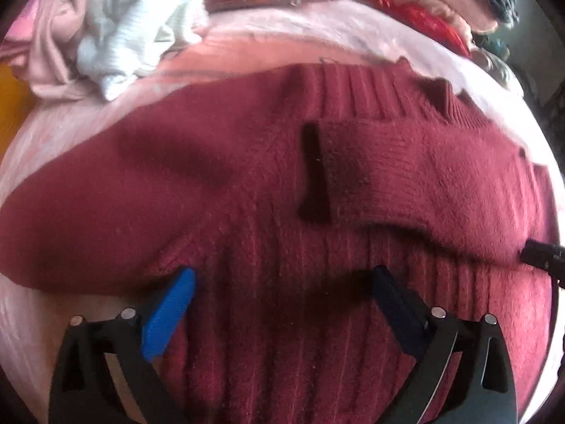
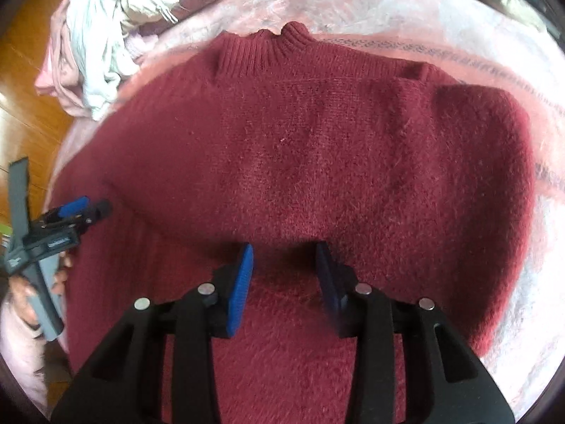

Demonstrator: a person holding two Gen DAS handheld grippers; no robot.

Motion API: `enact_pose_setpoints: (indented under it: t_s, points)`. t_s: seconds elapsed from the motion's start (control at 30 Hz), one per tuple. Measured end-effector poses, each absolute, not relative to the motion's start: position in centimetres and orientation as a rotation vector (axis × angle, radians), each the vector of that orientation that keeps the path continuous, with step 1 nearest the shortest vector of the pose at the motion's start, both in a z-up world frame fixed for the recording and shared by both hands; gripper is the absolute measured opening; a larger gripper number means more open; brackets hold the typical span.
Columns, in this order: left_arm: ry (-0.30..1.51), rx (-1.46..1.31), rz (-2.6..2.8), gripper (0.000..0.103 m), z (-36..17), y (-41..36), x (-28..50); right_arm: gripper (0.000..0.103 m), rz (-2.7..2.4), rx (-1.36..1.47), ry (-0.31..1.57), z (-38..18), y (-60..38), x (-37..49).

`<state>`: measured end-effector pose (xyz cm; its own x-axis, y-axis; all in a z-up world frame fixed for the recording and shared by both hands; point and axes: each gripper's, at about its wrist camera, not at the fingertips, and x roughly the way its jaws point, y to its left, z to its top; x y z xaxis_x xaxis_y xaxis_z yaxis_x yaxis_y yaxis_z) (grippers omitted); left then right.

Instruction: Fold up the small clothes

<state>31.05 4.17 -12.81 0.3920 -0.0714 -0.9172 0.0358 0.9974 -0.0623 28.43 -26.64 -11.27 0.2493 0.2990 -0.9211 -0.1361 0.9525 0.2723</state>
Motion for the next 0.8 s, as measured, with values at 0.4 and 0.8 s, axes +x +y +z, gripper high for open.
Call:
enact_pose_setpoints:
  t_s: [0.4,0.8]
  points:
    - [1.075,-0.030,-0.157,0.099,-8.9,8.7,28.5,0.040,0.444,0.102,1.218,-7.9,-19.9,27.4]
    - [1.021,-0.320,0.346,0.099,-8.0,35.2,28.1,0.040,0.502,0.057,1.260,-9.8,-14.8,28.0]
